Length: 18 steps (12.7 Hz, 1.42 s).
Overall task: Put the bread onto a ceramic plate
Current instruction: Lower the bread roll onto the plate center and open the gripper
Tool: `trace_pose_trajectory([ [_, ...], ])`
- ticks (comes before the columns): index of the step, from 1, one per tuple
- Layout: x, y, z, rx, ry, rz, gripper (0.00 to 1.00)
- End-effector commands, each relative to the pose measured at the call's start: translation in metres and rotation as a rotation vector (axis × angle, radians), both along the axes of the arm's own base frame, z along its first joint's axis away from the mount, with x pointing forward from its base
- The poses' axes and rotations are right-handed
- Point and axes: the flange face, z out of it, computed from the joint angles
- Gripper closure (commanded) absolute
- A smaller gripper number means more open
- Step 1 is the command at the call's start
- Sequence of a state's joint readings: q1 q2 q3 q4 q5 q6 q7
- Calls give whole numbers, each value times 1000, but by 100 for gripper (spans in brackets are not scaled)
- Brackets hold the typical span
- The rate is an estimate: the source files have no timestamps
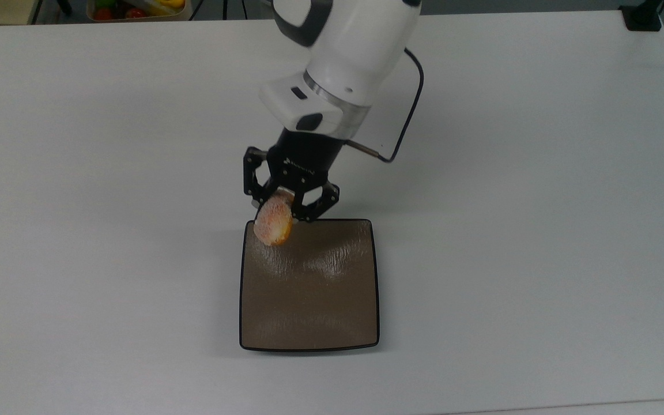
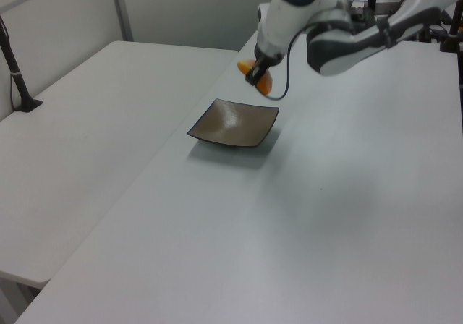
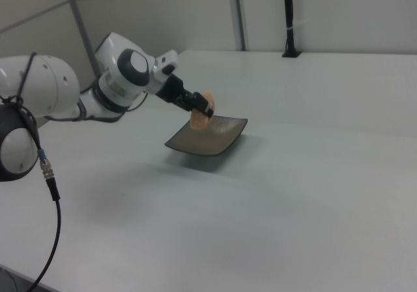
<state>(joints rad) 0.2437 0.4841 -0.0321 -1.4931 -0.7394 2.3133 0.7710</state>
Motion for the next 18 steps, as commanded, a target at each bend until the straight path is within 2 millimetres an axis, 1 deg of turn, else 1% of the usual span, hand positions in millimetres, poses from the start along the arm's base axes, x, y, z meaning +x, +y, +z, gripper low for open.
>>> trace_pose_trajectory([
  [1,14,14,-32,-15,-93,13,68],
  [2,18,17,-41,-5,-118,27,68],
  [4,28,11,-54,11,-151,12,68],
  [5,32,12,-61,12,-152,19,68],
  [6,38,9,-73,-5,-154,30,67],
  [7,41,7,-80,-12,-157,39,67],
  [8,43,6,-86,-16,-156,43,65],
  [10,43,7,-88,-22,-154,50,63],
  [12,41,12,-90,-32,-151,63,53],
  [14,39,12,-98,-79,-146,91,39],
  [15,39,11,-106,-87,-139,92,35],
  [16,39,12,-108,-90,-138,96,31],
  [17,39,11,-108,-94,-138,97,21],
  [18,39,11,-109,-97,-136,98,3],
])
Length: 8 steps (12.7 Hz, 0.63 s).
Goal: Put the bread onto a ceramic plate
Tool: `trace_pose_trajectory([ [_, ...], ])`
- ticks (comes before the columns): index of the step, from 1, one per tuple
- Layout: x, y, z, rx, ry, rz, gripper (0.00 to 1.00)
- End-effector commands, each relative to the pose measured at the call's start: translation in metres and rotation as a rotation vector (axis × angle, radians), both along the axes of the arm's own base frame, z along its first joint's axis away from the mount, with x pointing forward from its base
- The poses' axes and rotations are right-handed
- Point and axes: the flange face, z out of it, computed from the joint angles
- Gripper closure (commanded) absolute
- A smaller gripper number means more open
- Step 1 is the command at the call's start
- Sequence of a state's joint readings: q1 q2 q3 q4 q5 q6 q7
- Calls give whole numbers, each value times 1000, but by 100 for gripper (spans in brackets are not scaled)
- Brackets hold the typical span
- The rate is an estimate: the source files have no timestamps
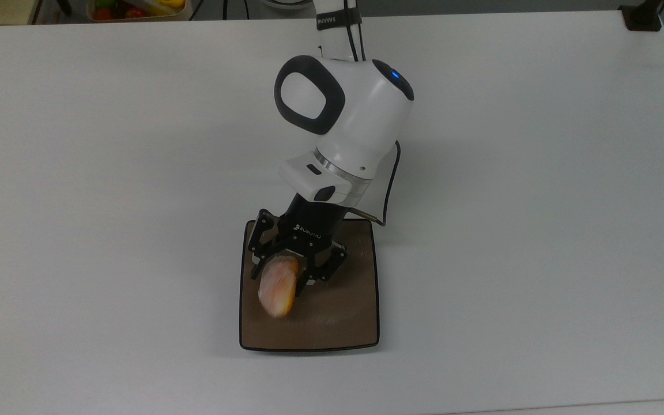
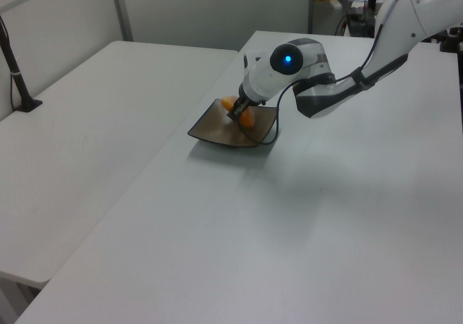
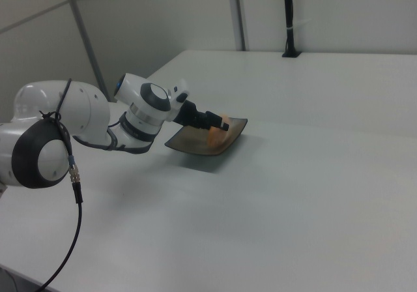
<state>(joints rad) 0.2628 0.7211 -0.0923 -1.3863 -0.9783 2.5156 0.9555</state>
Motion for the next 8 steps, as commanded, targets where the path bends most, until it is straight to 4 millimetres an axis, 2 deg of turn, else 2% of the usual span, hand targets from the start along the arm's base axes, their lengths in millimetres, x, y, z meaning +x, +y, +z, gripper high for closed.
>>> trace_pose_trajectory([
  [1,2,3,-3,-21,-26,13,0],
  [5,-2,19,-1,-24,-27,32,0],
  [6,-3,23,5,-20,-34,36,0],
  [8,-8,40,33,5,-63,45,0],
])
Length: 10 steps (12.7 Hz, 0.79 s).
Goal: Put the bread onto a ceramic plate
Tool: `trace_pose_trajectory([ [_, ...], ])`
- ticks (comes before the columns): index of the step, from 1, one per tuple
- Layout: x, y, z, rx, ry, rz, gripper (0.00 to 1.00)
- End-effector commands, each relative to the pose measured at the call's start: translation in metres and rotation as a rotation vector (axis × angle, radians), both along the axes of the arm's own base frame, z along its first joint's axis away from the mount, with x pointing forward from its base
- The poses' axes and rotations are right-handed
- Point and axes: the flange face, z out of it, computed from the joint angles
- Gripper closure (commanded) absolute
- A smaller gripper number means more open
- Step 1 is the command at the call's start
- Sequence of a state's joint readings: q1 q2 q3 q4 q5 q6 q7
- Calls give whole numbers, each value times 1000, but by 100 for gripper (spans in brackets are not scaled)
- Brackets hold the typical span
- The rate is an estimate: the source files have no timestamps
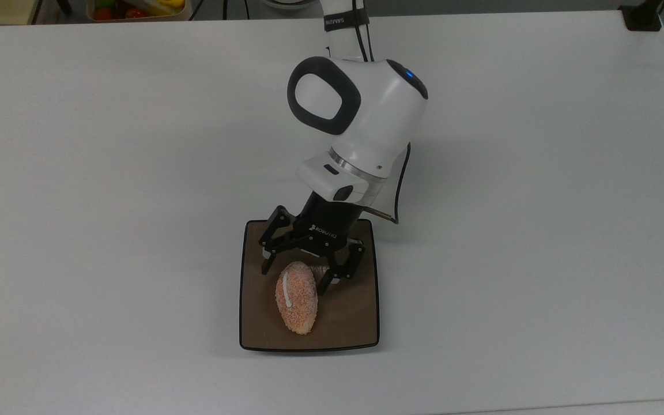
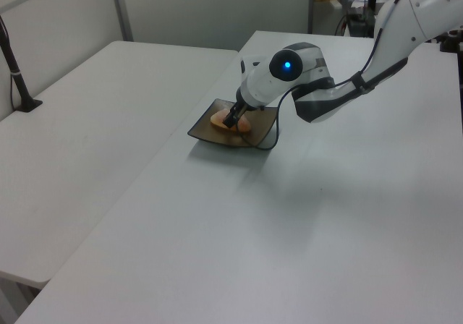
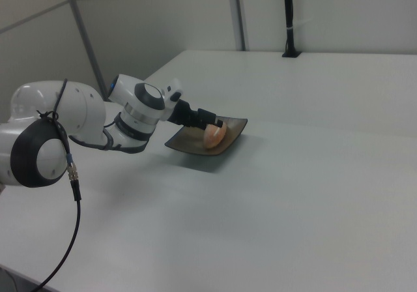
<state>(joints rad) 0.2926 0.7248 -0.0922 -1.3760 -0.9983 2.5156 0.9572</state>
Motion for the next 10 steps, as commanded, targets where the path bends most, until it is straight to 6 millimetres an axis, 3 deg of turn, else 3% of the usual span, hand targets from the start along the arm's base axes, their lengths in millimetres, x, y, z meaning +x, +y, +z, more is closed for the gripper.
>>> trace_pose_trajectory([
  [1,-10,21,52,49,-58,-21,0],
  [3,-22,23,97,105,-71,-78,0],
  [5,-42,9,158,236,-67,-183,0],
  [7,-73,-13,223,382,13,-283,0],
  [10,-137,-40,287,507,232,-390,0],
])
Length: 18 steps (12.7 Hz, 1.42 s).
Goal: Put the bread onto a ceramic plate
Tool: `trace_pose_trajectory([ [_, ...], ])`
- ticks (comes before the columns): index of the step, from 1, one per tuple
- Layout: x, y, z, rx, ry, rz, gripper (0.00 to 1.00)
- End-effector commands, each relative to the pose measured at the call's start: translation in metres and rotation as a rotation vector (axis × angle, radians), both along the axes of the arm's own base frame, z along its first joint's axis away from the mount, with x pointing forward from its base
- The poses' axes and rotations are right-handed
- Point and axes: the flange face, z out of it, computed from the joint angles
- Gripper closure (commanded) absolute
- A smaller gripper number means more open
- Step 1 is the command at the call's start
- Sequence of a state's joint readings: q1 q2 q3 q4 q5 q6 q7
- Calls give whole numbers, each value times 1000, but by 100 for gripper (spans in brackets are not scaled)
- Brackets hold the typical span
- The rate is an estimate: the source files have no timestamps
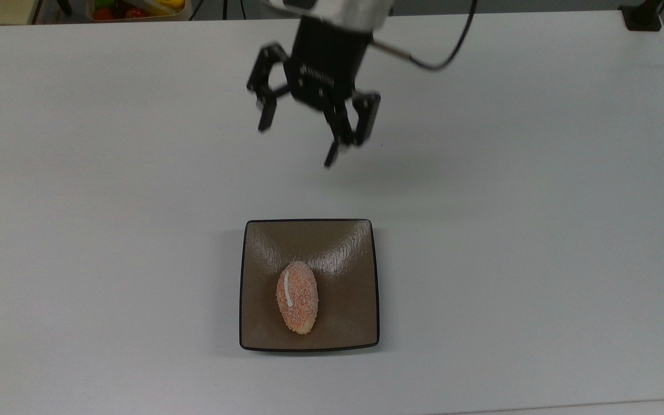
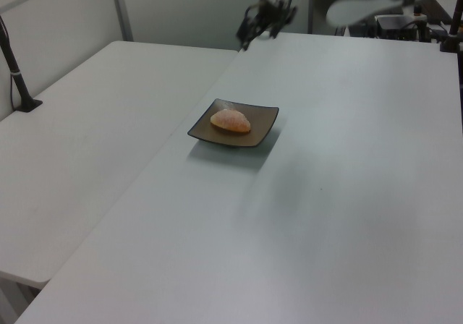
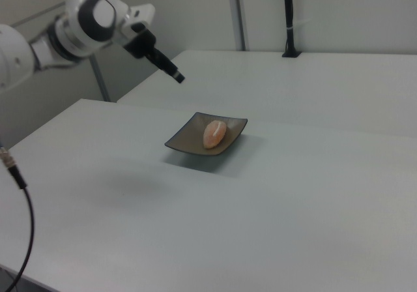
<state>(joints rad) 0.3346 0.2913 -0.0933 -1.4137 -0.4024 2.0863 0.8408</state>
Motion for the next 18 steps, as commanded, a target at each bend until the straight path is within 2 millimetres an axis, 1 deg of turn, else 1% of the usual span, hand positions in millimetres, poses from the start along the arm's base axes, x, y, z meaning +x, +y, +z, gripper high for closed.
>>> trace_pose_trajectory([
  [1,-79,-25,45,141,186,-49,0],
  [2,-98,-31,51,159,235,-59,0],
  [3,-112,-41,54,156,298,-51,0],
  [5,-141,-56,65,245,427,22,0],
  [6,-152,-73,71,282,455,57,0],
  [7,-161,-81,74,298,467,112,0],
  [8,-167,-87,69,288,487,175,0],
  [9,-168,-89,64,254,501,268,0],
  [10,-165,-95,61,221,510,361,0],
  [11,-162,-98,58,204,515,416,0],
  [12,-153,-103,55,179,490,489,0],
  [13,-146,-104,54,163,470,531,0],
  [14,-132,-106,45,148,459,568,0],
  [15,-123,-108,41,140,438,577,0],
  [18,-119,-109,39,126,422,611,0],
])
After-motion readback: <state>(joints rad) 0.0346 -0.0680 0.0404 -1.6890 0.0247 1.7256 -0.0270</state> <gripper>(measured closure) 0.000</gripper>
